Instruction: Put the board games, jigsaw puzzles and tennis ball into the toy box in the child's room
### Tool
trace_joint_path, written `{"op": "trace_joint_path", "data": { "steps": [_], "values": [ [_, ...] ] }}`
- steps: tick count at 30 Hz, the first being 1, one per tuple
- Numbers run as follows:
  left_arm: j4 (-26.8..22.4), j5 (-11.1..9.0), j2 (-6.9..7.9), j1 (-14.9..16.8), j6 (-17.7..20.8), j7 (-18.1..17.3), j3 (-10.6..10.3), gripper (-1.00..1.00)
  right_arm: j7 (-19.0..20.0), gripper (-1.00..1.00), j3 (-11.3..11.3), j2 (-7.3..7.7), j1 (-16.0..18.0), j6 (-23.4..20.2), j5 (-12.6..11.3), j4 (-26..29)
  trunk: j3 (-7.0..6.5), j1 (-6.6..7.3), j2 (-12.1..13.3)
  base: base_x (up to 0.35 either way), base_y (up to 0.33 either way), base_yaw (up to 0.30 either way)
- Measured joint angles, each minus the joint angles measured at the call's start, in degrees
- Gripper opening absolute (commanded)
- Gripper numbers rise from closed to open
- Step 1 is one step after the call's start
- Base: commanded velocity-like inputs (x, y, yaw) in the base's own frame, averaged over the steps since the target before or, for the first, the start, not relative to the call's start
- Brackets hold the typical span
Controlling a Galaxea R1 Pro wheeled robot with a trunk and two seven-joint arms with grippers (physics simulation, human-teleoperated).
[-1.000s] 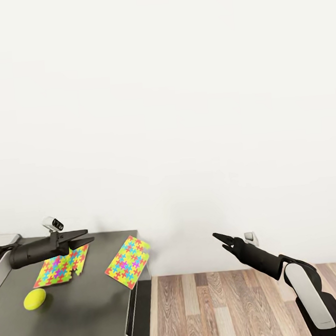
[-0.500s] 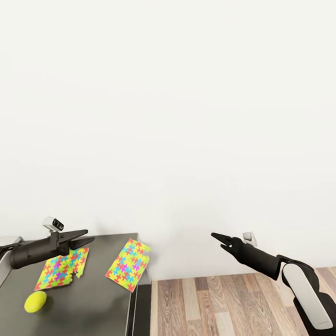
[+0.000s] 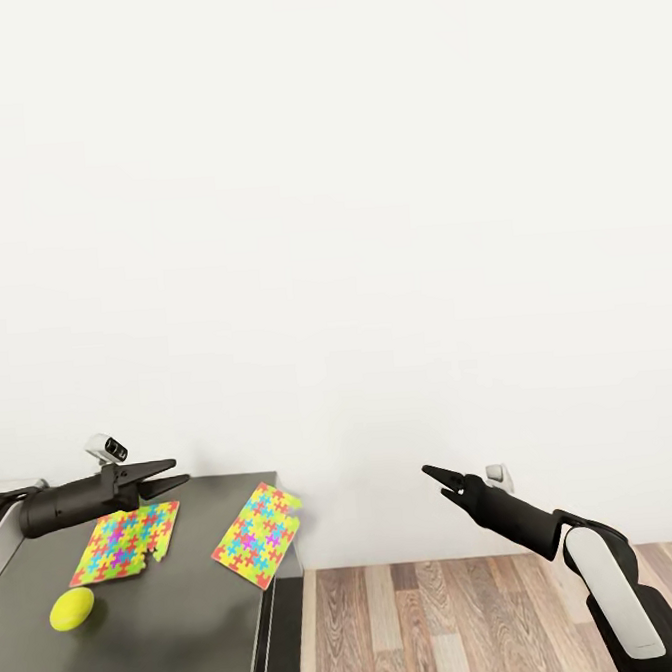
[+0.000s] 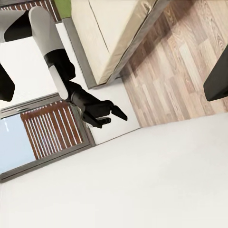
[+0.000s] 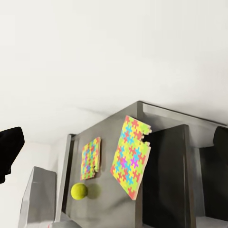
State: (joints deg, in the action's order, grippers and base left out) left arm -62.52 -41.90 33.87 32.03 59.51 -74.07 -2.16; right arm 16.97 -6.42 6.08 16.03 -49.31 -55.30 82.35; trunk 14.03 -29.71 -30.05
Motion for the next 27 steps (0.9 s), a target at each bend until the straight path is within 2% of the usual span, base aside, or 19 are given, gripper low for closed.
{"op": "trace_joint_path", "data": {
  "steps": [27],
  "values": [
    [0.0, 0.06, 0.0, 0.01, 0.0, 0.01, 0.02, 1.0, 0.0, 1.0, 0.0, 0.0, 0.0, 0.11, 0.0, 0.04, -2.55, 0.0, 0.0, 0.0, 0.0, 0.0]
  ]
}}
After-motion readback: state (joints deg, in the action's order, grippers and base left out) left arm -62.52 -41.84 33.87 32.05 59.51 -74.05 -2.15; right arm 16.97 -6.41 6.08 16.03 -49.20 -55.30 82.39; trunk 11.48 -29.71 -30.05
